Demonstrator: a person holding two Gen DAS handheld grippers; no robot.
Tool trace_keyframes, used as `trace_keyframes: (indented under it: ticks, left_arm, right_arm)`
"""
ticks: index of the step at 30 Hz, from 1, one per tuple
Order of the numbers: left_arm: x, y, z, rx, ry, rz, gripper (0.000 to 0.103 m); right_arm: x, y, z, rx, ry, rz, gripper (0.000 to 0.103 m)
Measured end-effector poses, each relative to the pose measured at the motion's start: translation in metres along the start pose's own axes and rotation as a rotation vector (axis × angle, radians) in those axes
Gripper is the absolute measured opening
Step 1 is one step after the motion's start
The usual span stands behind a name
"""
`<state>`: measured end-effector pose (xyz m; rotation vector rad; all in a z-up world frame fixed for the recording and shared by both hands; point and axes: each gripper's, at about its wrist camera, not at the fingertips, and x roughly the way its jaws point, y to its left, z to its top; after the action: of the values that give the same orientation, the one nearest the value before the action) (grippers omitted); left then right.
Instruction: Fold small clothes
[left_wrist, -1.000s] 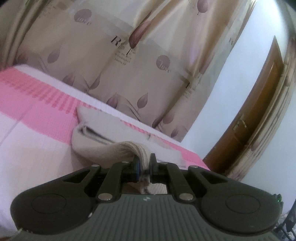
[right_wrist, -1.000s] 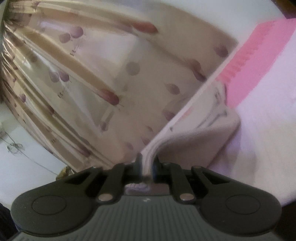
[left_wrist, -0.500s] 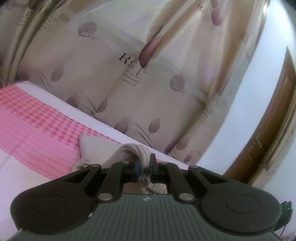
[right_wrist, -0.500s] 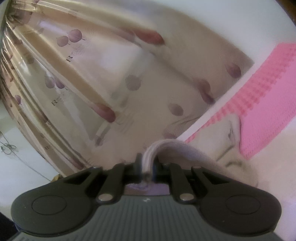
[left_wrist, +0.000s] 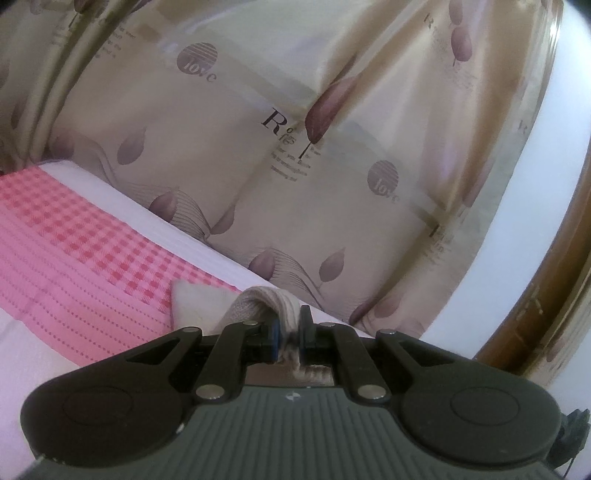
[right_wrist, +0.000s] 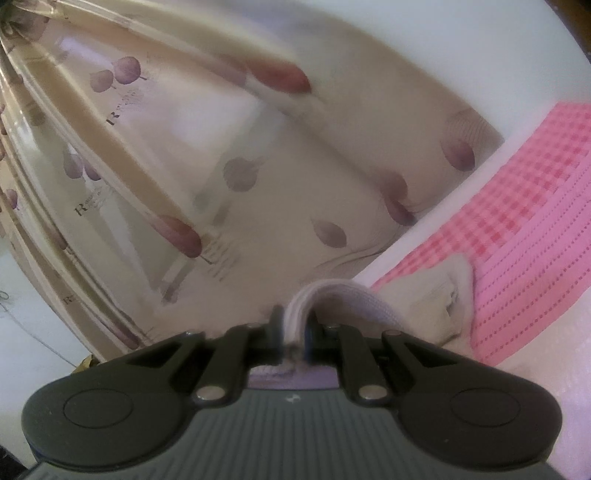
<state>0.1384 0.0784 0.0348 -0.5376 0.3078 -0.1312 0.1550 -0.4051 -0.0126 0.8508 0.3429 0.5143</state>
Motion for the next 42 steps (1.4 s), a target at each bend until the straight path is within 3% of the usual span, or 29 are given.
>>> trace_keyframes:
  ticks: [17,34,35,37,39,42]
  left_arm:
    - [0.054,0.001,0.015,0.018,-0.022,0.077,0.010]
    - [0.156,0.025,0.000,0.049,0.071,0.209,0.013]
    - [0.159,0.026,0.000,0.054,0.064,0.223,0.015]
    - [0.164,0.029,0.000,0.053,0.038,0.238,0.034]
    - [0.164,0.030,0.002,0.044,0.004,0.222,0.071]
    - [0.149,0.024,0.007,0.076,-0.073,0.221,0.084]
  right_arm:
    - [0.054,-0.014,0.027,-0.026,0.004,-0.070,0.011]
    - [0.121,-0.094,0.035,0.110,0.033,-0.226,0.012]
    - [0.123,-0.097,0.035,0.108,0.030,-0.233,0.013]
    - [0.125,-0.100,0.034,0.109,0.021,-0.247,0.013]
    - [0.122,-0.103,0.033,0.118,0.005,-0.242,0.015]
    - [0.111,-0.095,0.030,0.083,-0.024,-0.255,0.018]
